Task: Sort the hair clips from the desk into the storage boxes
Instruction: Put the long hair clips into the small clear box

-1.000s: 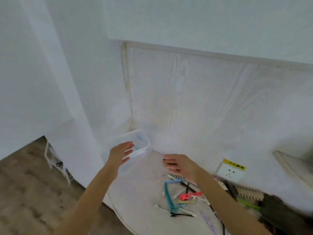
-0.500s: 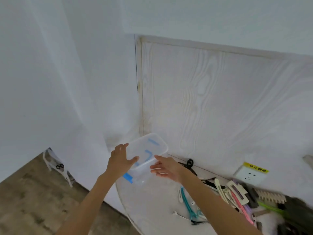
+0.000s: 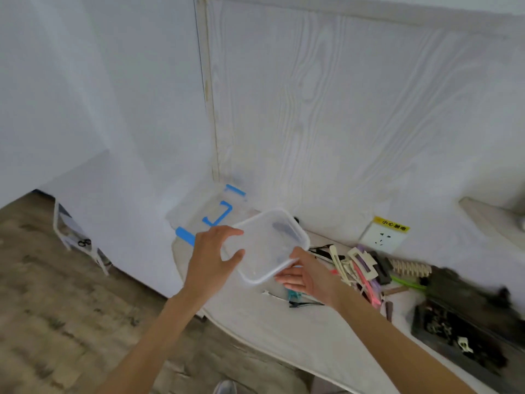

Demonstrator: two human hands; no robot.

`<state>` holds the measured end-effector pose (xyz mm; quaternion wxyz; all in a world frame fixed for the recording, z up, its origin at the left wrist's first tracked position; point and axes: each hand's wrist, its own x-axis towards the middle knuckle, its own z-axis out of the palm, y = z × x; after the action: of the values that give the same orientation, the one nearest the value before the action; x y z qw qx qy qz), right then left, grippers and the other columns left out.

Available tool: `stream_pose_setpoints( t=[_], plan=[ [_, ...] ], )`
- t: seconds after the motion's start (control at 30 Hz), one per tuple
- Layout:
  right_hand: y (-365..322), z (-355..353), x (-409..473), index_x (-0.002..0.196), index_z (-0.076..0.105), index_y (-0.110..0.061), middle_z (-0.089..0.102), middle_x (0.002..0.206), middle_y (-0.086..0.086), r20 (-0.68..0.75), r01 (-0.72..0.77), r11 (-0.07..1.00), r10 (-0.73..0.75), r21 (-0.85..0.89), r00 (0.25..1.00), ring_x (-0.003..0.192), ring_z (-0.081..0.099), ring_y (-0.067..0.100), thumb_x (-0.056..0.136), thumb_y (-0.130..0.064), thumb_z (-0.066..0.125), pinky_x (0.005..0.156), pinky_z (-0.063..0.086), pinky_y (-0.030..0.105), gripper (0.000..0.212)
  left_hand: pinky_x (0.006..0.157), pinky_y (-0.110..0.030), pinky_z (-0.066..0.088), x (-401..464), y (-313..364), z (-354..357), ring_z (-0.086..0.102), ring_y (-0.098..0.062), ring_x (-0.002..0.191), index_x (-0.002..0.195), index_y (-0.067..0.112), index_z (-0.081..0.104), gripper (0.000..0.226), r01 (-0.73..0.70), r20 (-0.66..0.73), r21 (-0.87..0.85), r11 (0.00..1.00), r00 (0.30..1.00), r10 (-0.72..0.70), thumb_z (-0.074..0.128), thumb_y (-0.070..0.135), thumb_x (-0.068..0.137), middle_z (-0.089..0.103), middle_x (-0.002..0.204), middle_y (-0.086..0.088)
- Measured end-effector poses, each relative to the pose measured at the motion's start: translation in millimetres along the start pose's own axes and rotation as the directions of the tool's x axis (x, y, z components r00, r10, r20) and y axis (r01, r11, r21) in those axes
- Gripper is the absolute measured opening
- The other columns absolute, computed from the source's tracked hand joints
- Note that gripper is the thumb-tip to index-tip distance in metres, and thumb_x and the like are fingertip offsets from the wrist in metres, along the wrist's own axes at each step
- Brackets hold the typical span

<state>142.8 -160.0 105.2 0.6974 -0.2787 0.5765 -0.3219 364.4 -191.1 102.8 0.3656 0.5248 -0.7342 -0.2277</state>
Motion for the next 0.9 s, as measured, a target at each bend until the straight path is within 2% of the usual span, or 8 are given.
stream_pose_setpoints(
  t=[0.1,0.17,0.27,0.43,0.5,0.63,0.73,0.9],
  plan=[
    [27.2,10.1,2.0,0.092,0.059,-0.012,0.074,0.075,0.003,0.028,-0.042,0.998,0.043,-0.053,0.999,0.069,0.071,0.011,0.043,-0.053,0.058,0.061,0.053,0.019,0.064,0.084,-0.029,0.045,-32.3,-17.5,1.6,0.052,-0.019,0.1,0.105,0.042,0.055,0.03,0.02,0.033,0.061,0.998,0.999,-0.022,0.065,0.034,0.078,0.058,0.108,0.016],
    [40.8,21.0,6.4,0.093,0.057,-0.012,0.073,0.077,0.004,0.05,-0.062,0.996,0.065,-0.07,0.997,0.068,0.07,0.011,0.04,-0.051,0.058,0.06,0.051,0.019,0.066,0.086,-0.019,0.037,-49.5,-30.4,0.1,0.054,-0.019,0.102,0.105,0.041,0.056,0.031,0.075,0.033,0.133,0.988,0.996,-0.08,0.068,0.027,0.08,0.06,0.11,0.015],
    [55.7,37.6,12.3,0.092,0.056,-0.015,0.071,0.08,0.005,0.068,-0.085,0.992,0.091,-0.09,0.994,0.069,0.069,0.012,0.041,-0.048,0.058,0.063,0.05,0.021,0.061,0.093,-0.019,0.032,-66.7,-45.5,-3.7,0.052,-0.018,0.111,0.11,0.039,0.057,0.031,0.184,0.075,0.219,0.958,0.976,-0.204,0.066,0.027,0.082,0.059,0.116,0.013],
    [69.4,56.4,29.2,0.088,0.056,-0.012,0.068,0.084,0.007,0.07,-0.11,0.979,0.124,-0.171,0.99,0.072,0.066,0.014,0.079,-0.036,0.05,0.068,0.048,0.024,0.026,0.1,-0.031,0.036,-81.7,-59.6,1.4,0.04,-0.021,0.125,0.13,0.037,0.048,0.049,0.317,0.175,0.365,0.875,0.9,-0.399,0.061,0.045,0.083,0.044,0.133,0.008],
    [69.7,60.4,35.1,0.087,0.056,-0.012,0.067,0.084,0.007,0.061,-0.113,0.98,0.124,-0.166,0.99,0.075,0.065,0.017,0.088,-0.031,0.046,0.071,0.049,0.026,0.022,0.102,-0.033,0.036,-82.7,-63.0,3.4,0.038,-0.021,0.126,0.135,0.036,0.043,0.055,0.326,0.165,0.428,0.843,0.889,-0.428,0.058,0.051,0.084,0.039,0.136,0.007],
    [66.6,61.6,41.7,0.09,0.058,-0.01,0.068,0.09,0.007,0.056,-0.109,0.978,0.121,-0.177,0.991,0.082,0.065,0.019,0.094,-0.035,0.047,0.072,0.051,0.028,0.028,0.104,-0.031,0.032,-73.9,-63.5,2.5,0.034,-0.021,0.128,0.138,0.036,0.04,0.057,0.335,0.165,0.479,0.811,0.873,-0.458,0.054,0.054,0.085,0.036,0.139,0.006],
    [68.5,62.4,41.1,0.089,0.06,-0.009,0.069,0.088,0.007,0.024,-0.098,0.977,0.104,-0.189,0.994,0.077,0.066,0.018,0.095,-0.038,0.048,0.068,0.052,0.026,0.032,0.103,-0.031,0.032,-68.9,-56.4,-0.9,0.031,-0.021,0.126,0.137,0.038,0.04,0.057,0.387,0.19,0.462,0.798,0.836,-0.515,0.055,0.053,0.085,0.034,0.137,0.006],
    [69.2,68.2,39.0,0.107,0.056,-0.001,0.071,0.086,0.012,-0.106,-0.047,0.982,0.028,-0.181,0.994,0.063,0.069,0.017,0.092,-0.031,0.054,0.054,0.053,0.021,0.034,0.101,-0.032,0.037,-66.3,-44.9,-8.1,0.031,-0.024,0.121,0.139,0.039,0.036,0.058,0.343,0.225,0.519,0.783,0.829,-0.512,0.051,0.055,0.086,0.031,0.139,0.005]
  ],
)
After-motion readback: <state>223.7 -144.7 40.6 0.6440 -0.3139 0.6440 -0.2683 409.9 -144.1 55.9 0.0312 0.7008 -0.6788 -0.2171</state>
